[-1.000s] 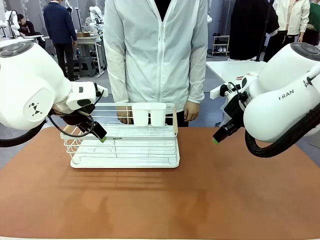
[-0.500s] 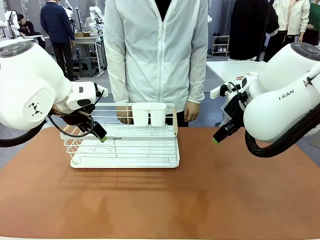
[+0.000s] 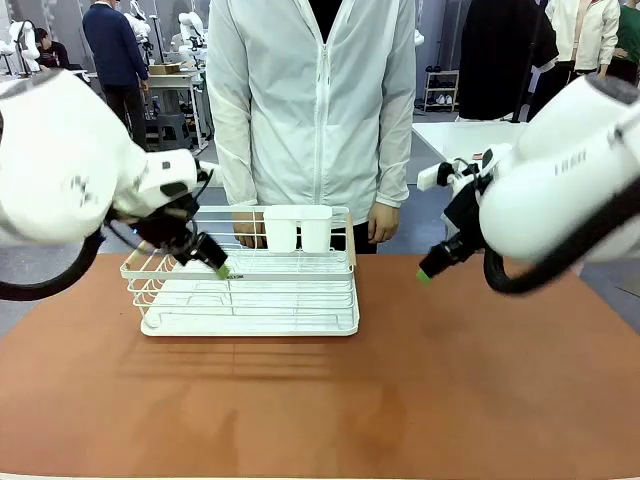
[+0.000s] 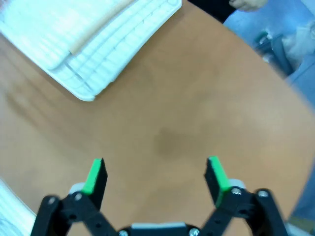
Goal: Clean the table.
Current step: Pick up the Lint Roller when the human hands it over.
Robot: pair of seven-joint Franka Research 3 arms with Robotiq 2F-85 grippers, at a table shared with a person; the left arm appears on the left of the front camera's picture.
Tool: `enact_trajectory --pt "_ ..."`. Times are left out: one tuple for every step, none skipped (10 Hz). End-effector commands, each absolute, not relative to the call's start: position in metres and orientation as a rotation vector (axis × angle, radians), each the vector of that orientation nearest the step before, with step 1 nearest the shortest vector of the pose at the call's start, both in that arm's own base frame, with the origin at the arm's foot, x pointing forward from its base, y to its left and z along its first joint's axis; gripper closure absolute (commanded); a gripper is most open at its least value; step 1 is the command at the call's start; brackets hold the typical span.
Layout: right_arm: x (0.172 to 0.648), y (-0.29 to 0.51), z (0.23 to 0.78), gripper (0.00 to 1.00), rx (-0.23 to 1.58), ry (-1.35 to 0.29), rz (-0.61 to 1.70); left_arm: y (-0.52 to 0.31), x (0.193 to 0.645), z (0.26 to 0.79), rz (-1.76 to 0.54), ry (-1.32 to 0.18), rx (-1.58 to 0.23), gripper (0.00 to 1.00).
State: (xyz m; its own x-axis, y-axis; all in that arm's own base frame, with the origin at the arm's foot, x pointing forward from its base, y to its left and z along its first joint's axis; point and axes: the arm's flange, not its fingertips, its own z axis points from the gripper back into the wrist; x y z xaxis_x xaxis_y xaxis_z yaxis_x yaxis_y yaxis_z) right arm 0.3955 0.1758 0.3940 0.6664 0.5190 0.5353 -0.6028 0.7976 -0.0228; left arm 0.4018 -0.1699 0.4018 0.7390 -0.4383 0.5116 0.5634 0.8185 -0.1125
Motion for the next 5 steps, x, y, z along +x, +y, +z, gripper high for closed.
enact_trajectory --pt "0.425 0.106 0.465 0.0 0.489 -0.459 0.514 -0.1 0.427 0.483 -0.431 -0.442 -0.594 0.0" --pt "0.43 0.083 0.481 0.0 0.607 -0.427 0.446 -0.077 0.426 0.501 -0.392 -0.439 -0.675 0.0" --pt "0.434 0.062 0.491 0.0 0.708 -0.401 0.387 -0.053 0.427 0.512 -0.327 -0.418 -0.771 0.0" --pt "0.438 0.045 0.499 0.0 0.809 -0.36 0.333 -0.032 0.427 0.518 -0.27 -0.401 -0.868 0.0" --pt "0.442 0.022 0.504 0.0 0.906 -0.312 0.25 -0.006 0.425 0.522 -0.228 -0.38 -0.949 0.0"
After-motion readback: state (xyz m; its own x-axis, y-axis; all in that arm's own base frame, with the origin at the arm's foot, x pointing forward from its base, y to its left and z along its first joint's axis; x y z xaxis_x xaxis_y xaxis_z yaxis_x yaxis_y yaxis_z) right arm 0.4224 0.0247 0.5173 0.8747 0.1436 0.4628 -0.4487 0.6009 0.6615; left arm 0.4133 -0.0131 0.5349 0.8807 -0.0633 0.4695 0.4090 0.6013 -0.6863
